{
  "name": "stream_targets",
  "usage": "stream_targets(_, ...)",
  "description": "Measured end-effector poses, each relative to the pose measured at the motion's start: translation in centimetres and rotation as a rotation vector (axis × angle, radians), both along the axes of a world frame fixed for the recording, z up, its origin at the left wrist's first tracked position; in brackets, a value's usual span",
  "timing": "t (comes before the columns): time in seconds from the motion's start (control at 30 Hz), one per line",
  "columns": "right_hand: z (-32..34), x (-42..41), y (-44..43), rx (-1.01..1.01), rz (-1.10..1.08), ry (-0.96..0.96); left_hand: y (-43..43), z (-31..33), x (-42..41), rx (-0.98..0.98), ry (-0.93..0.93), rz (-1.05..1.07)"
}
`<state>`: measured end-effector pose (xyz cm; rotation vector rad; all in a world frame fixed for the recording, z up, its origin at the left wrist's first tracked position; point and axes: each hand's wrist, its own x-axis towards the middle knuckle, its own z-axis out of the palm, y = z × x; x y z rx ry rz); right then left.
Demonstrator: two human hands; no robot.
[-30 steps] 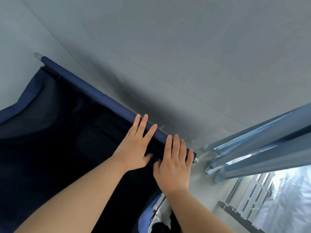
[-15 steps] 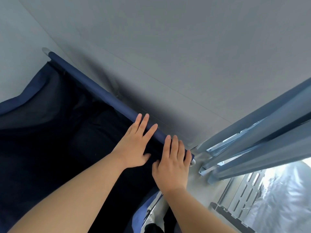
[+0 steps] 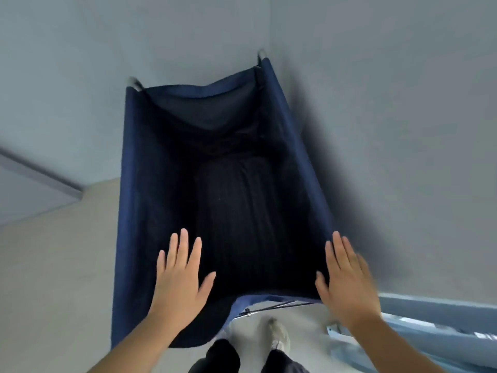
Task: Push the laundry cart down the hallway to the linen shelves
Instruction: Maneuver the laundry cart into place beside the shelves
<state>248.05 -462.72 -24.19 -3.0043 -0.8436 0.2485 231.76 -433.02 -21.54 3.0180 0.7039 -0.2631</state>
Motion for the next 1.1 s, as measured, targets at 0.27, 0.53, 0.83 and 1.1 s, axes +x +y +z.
stream_targets(0.27, -0.7, 0.2, 0.9, 0.049, 0.099, -0.071, 2.3, 0.0, -11.0, -0.002, 0.024, 0.570)
stream_targets(0.53, -0.9, 1.3, 1.8, 0.043, 0.094, -0.060, 3.6, -2.9, -11.7, -0.159, -0.171, 0.678)
stream_targets(0.83, -1.7, 4.3, 3.7, 0.070, 0.131, -0.102, 5.8, -4.3, -10.0, -0.142, -0.130, 0.656)
stream_targets(1.1, -1.5, 5.5, 4.8, 0.087, 0.103, -0.066, 6.4, -4.2, -8.9, -0.123, -0.110, 0.630)
